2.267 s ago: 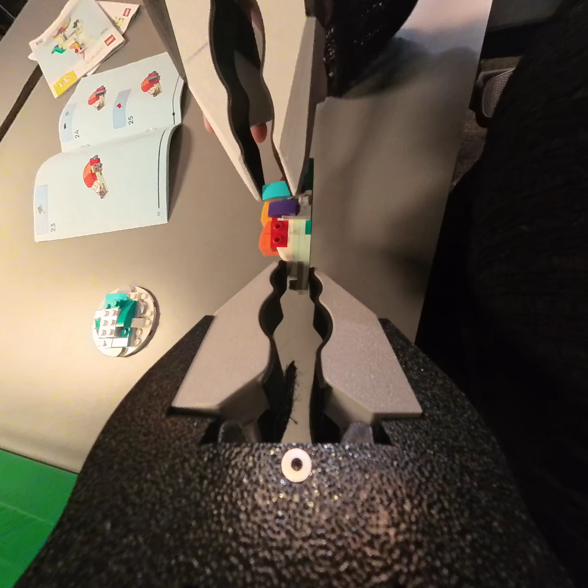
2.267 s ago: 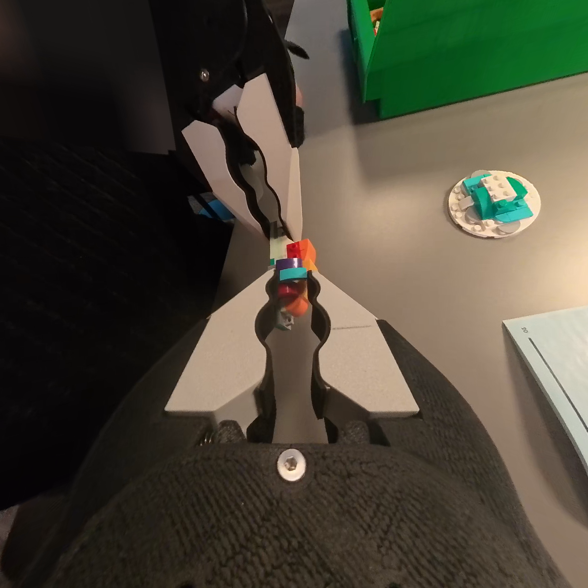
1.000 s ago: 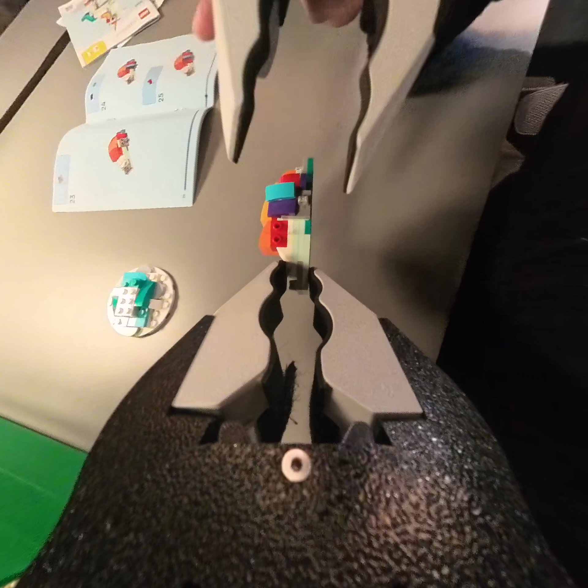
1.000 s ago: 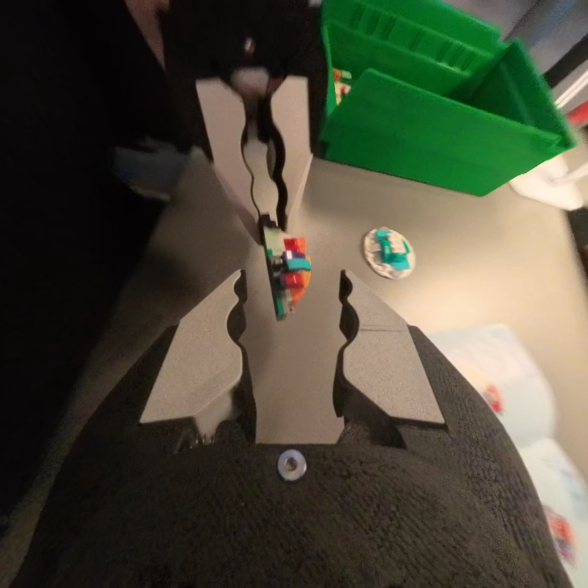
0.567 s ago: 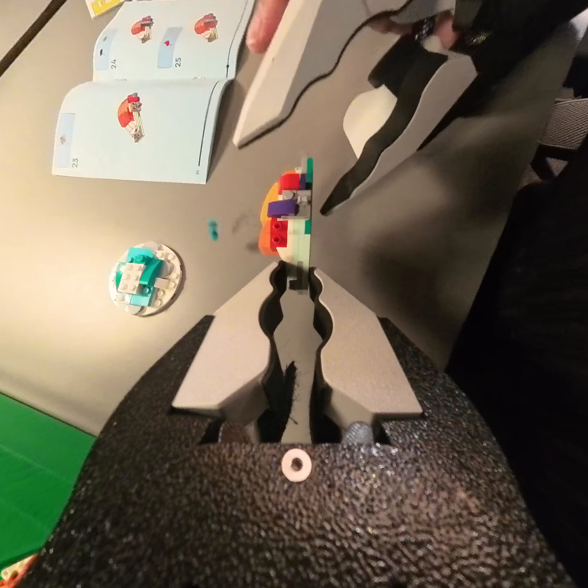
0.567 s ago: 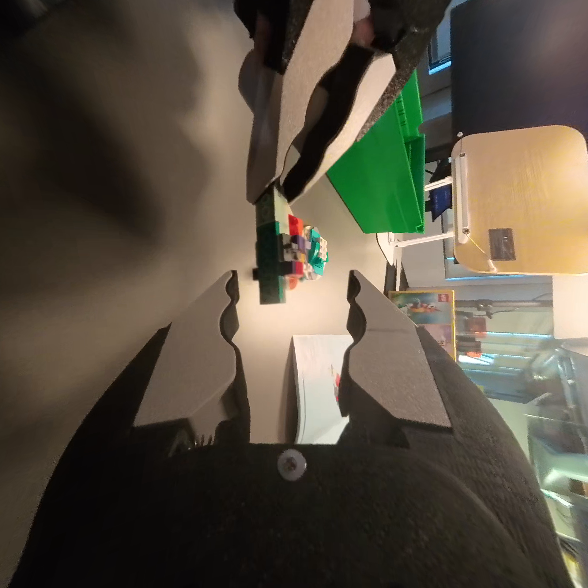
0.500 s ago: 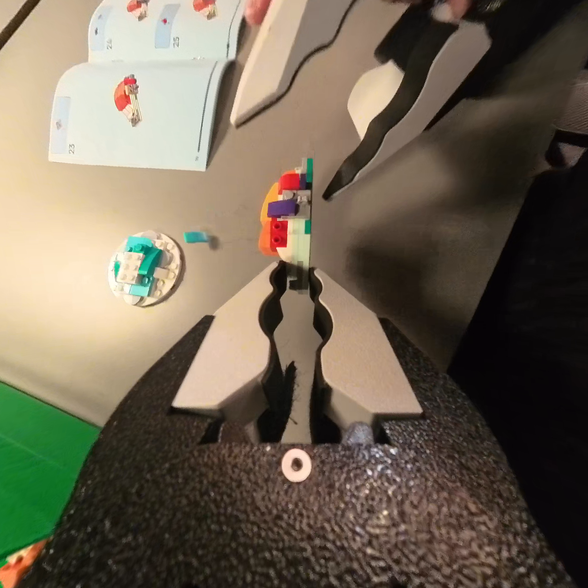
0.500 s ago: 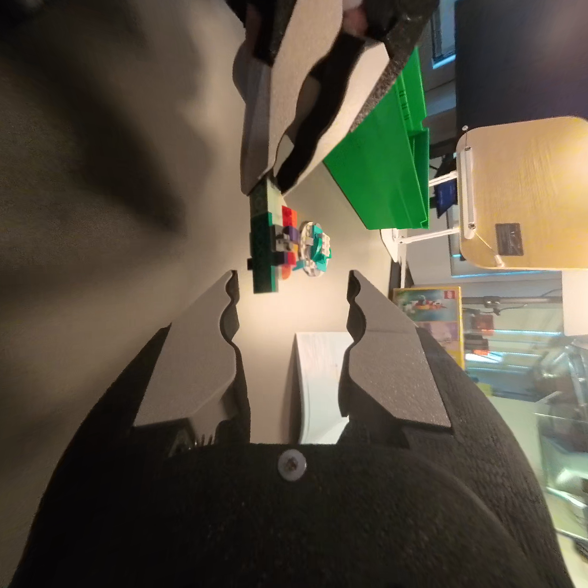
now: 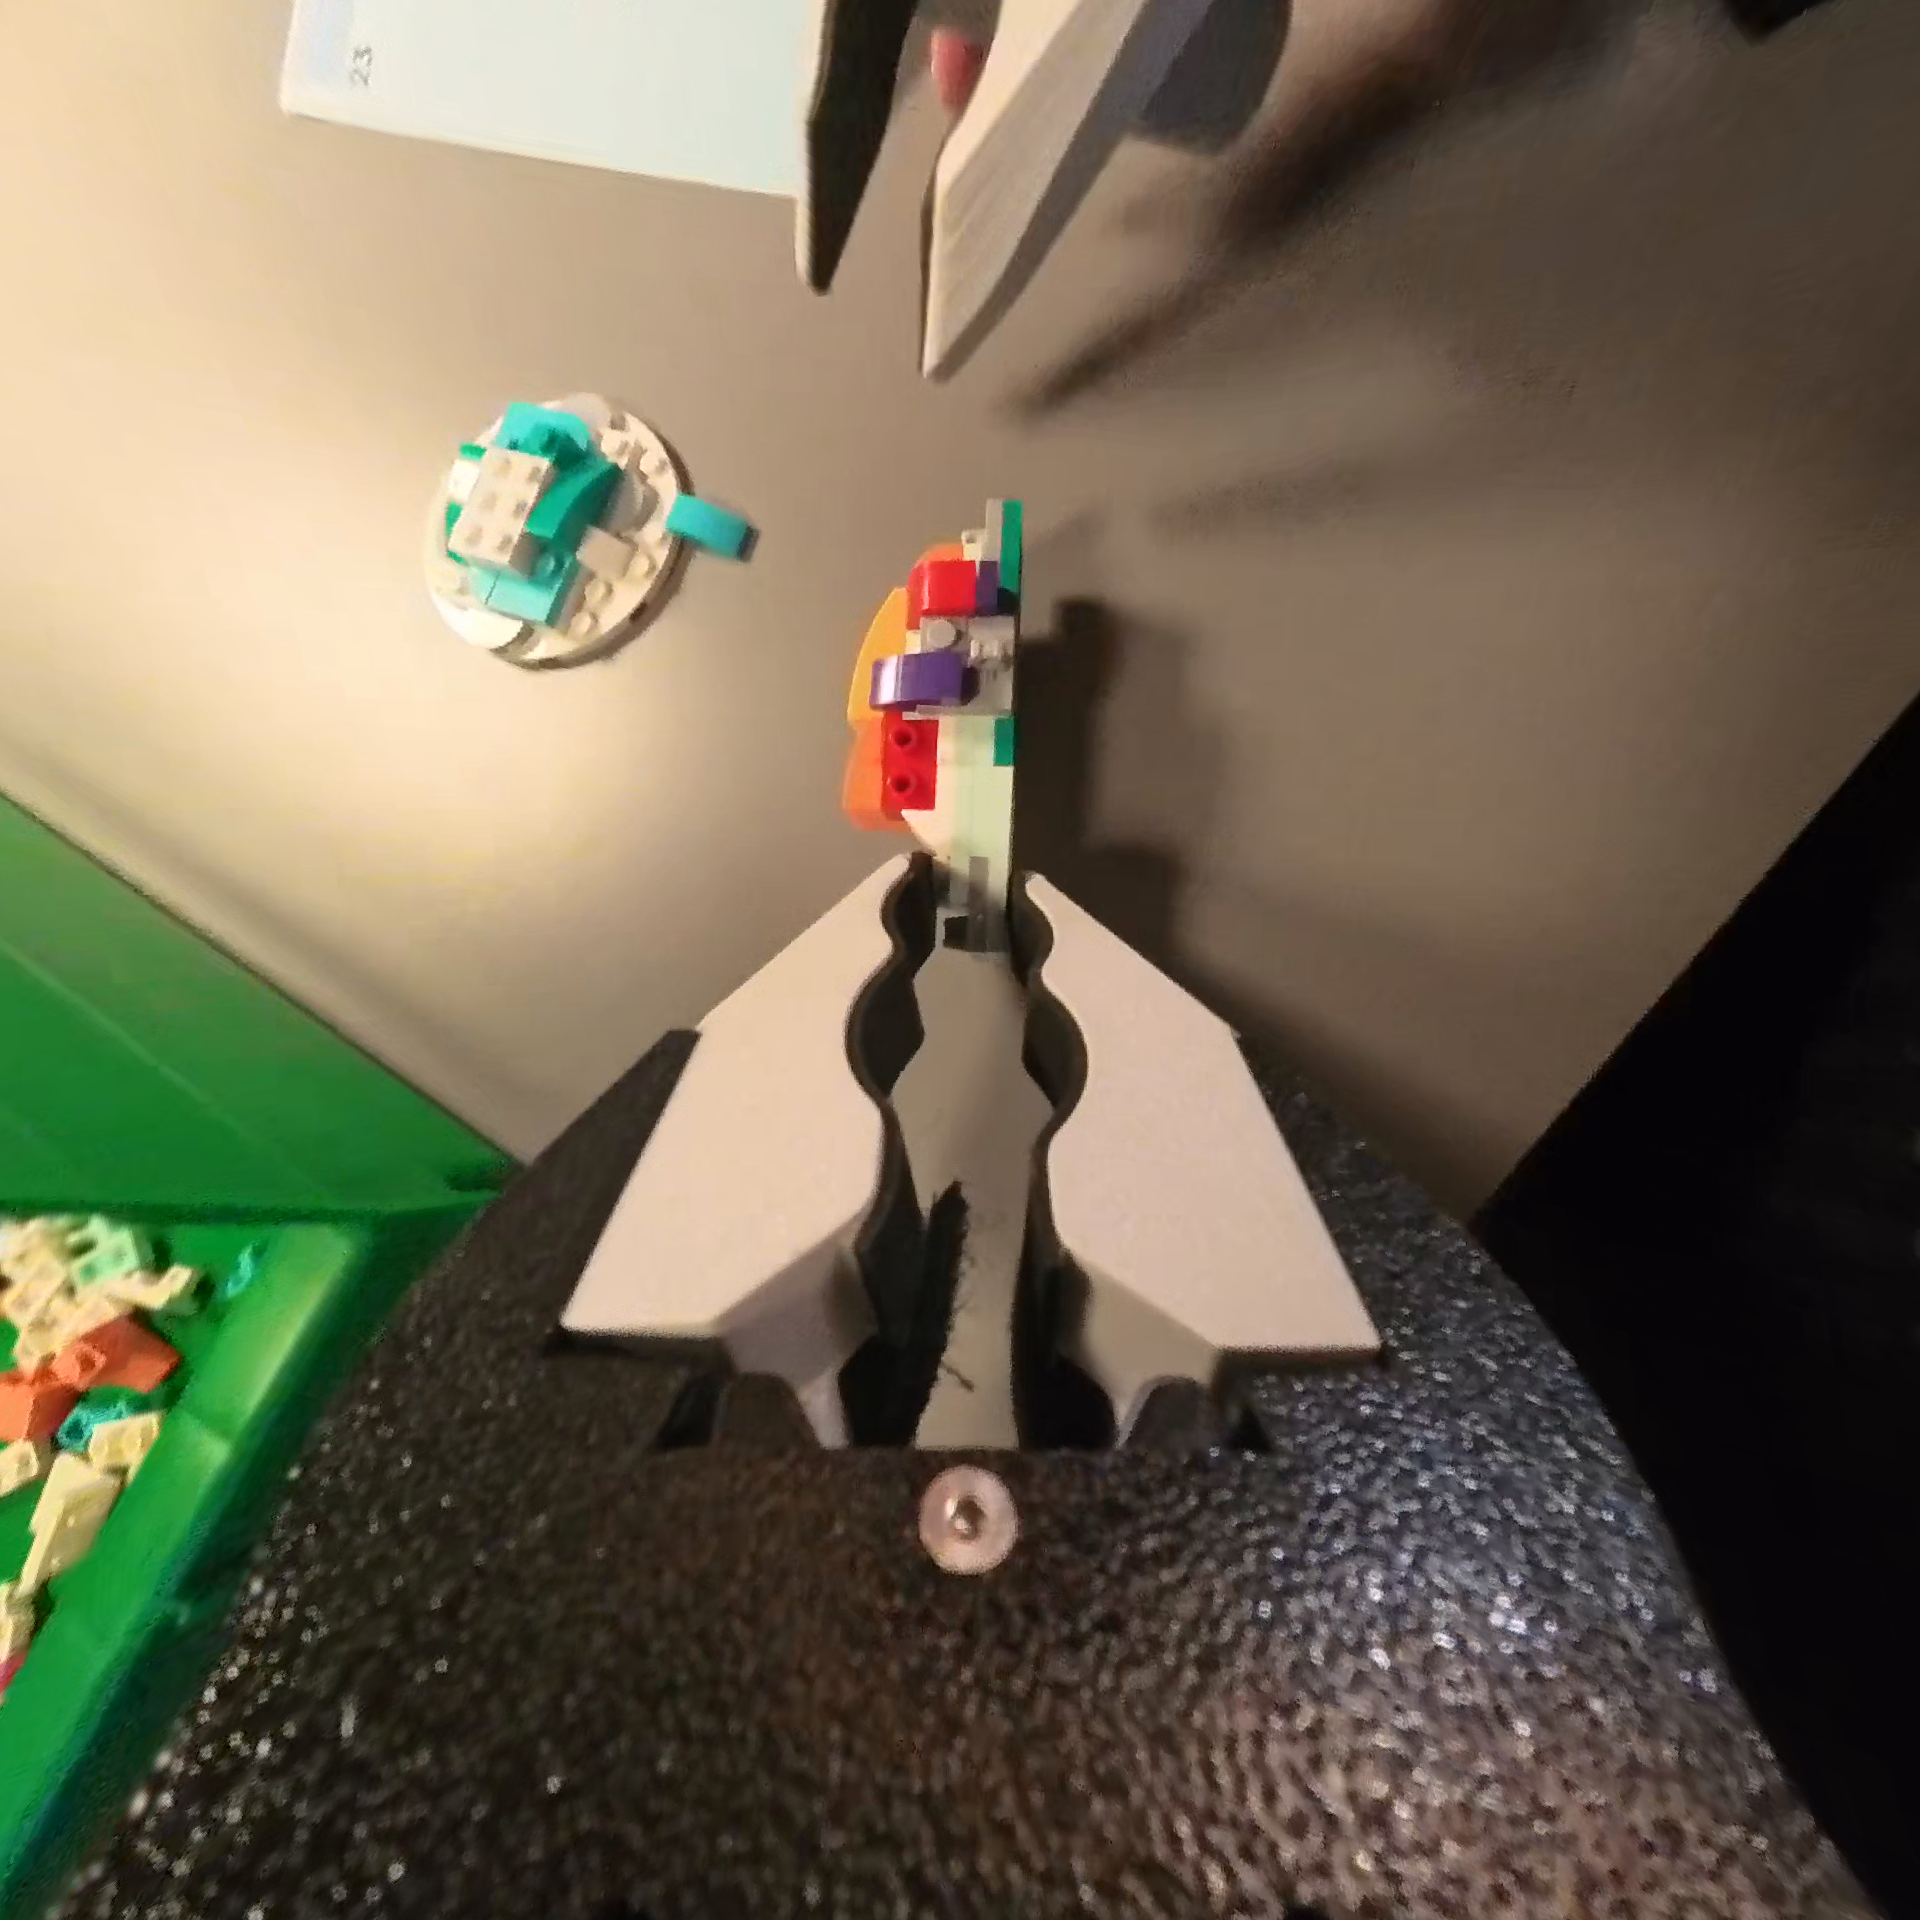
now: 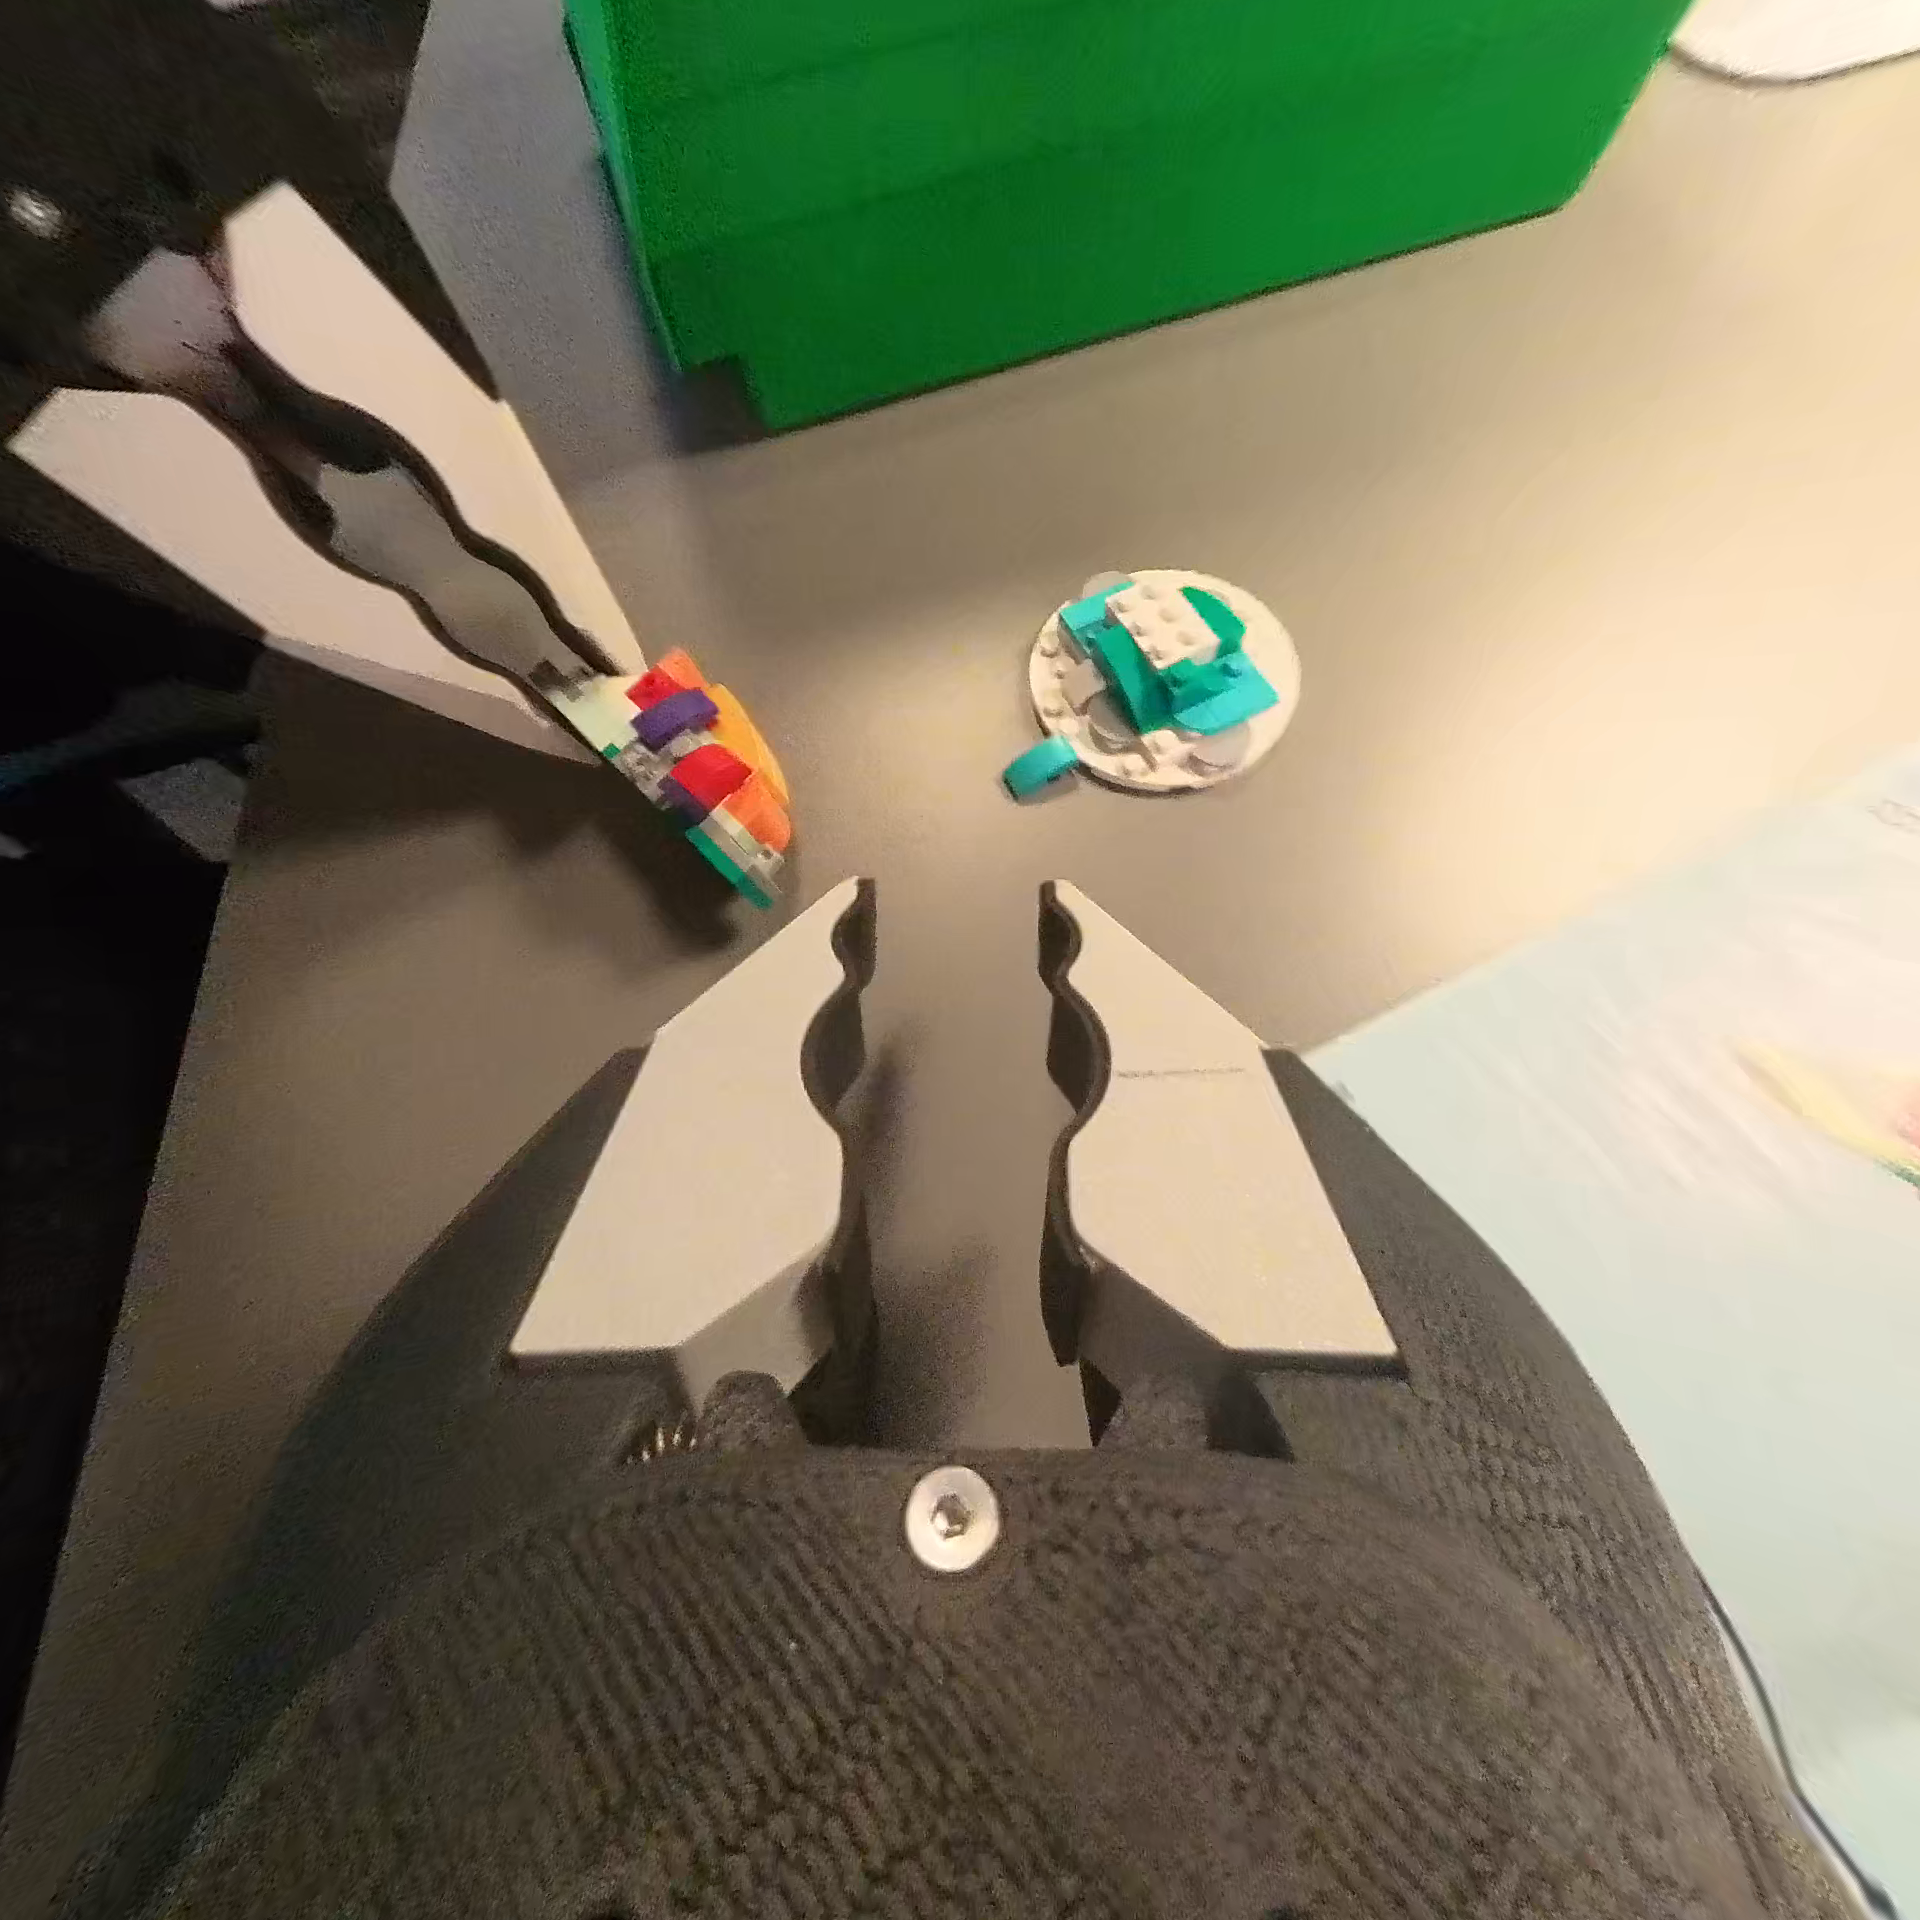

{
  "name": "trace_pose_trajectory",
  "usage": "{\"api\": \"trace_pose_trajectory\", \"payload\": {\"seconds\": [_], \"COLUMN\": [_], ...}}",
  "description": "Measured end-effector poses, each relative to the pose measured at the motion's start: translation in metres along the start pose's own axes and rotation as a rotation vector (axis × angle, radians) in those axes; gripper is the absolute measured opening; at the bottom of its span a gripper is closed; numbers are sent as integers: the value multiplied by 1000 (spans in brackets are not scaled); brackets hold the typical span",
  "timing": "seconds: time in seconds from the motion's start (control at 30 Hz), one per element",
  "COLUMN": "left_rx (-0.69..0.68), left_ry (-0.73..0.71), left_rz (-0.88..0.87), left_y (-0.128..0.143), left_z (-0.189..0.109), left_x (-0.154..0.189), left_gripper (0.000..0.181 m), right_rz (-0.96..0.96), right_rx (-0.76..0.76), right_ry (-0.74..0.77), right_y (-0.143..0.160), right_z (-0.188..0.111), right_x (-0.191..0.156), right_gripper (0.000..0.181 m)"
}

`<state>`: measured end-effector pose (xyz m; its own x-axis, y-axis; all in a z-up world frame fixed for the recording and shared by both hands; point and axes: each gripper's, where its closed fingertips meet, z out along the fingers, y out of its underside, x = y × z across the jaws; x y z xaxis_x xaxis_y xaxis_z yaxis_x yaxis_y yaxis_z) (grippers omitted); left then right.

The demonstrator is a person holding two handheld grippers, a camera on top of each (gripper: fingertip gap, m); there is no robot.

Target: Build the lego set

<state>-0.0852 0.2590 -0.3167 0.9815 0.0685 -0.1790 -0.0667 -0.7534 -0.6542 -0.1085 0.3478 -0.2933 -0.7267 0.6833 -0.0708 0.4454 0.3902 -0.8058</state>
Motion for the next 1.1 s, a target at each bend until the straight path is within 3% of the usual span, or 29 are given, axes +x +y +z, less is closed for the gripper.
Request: {"api": "trace_pose_trajectory", "payload": {"seconds": [0.13,0.3,0.5,0.67,0.77,0.97,1.1], "left_rx": [-23,-43,-86,-85,-73,-14,22], "left_ry": [-45,-93,-156,-175,-202,-199,-188], "left_rz": [-10,-17,7,10,7,-8,-29], "left_y": [9,19,24,21,15,-2,-13], "left_z": [-8,-15,-16,-14,-12,-7,-2], "left_x": [-4,-12,-21,-21,-23,-20,-18], "left_gripper": [12,12,12,12,11,11,11], "right_rz": [24,93,67,8,92,593,701], "right_rx": [-100,-89,-89,-57,83,475,538], "right_ry": [28,154,302,337,224,-232,-294], "right_y": [5,-4,-9,-9,-19,-47,-41], "right_z": [29,44,50,45,30,-28,-49], "right_x": [4,17,26,26,17,0,3], "right_gripper": [32,27,15,8,7,7,7]}}
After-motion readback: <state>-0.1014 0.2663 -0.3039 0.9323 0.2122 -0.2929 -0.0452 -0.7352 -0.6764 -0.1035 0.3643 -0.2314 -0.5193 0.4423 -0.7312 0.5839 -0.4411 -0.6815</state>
